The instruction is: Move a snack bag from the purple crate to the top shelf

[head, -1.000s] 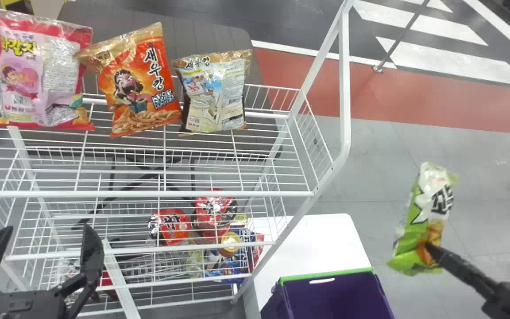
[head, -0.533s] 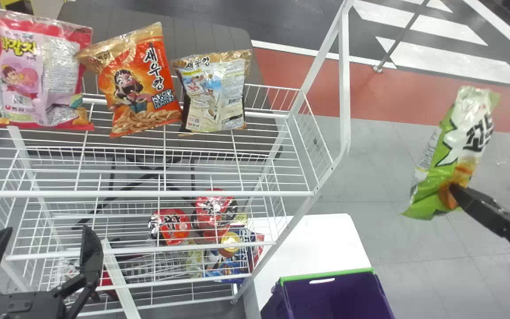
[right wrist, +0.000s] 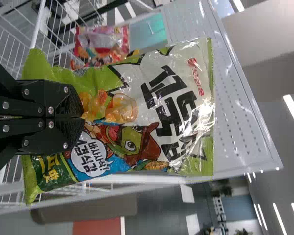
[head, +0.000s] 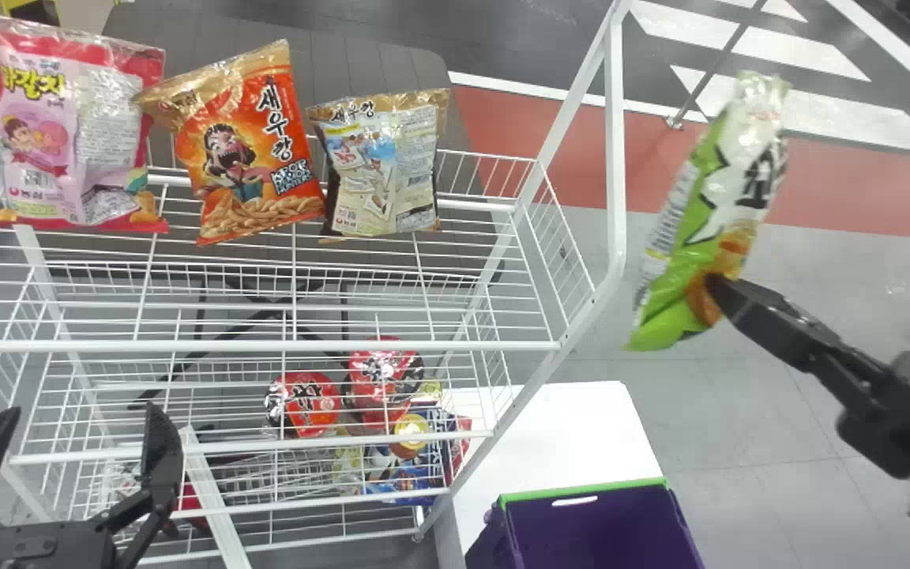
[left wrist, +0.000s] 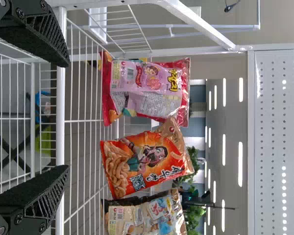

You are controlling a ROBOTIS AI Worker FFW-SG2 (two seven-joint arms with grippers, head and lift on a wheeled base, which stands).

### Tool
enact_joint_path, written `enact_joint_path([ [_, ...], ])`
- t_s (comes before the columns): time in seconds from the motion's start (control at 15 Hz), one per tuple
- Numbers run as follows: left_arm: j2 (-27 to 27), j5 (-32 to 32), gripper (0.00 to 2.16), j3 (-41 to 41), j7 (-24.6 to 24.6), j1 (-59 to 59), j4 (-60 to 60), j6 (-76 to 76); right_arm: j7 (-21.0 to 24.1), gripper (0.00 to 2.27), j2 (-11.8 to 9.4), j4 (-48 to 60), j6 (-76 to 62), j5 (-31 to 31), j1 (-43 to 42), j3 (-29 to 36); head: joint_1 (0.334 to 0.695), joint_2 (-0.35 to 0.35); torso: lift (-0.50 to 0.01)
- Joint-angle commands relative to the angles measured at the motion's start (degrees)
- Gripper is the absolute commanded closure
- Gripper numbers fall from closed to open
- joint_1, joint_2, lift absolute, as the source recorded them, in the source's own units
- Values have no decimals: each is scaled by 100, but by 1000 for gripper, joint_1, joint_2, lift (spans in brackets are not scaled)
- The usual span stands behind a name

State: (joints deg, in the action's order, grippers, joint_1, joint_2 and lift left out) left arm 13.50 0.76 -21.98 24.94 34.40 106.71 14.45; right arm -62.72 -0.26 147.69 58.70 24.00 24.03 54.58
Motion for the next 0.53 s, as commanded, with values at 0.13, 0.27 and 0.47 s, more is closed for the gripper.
enact_joint_path([
  [0.13,21,56,66,1,63,5,-1,-17,507,1717,31,23,-355,-440,94,-1283,695,-314,2],
  [0.27,30,38,66,36,55,5,-1,-17,911,1717,31,-13,-935,-695,208,-1969,695,-261,2],
  [0.47,48,21,66,54,55,5,-19,-17,1385,1717,31,-364,-1866,-1213,208,-2883,695,-190,2],
])
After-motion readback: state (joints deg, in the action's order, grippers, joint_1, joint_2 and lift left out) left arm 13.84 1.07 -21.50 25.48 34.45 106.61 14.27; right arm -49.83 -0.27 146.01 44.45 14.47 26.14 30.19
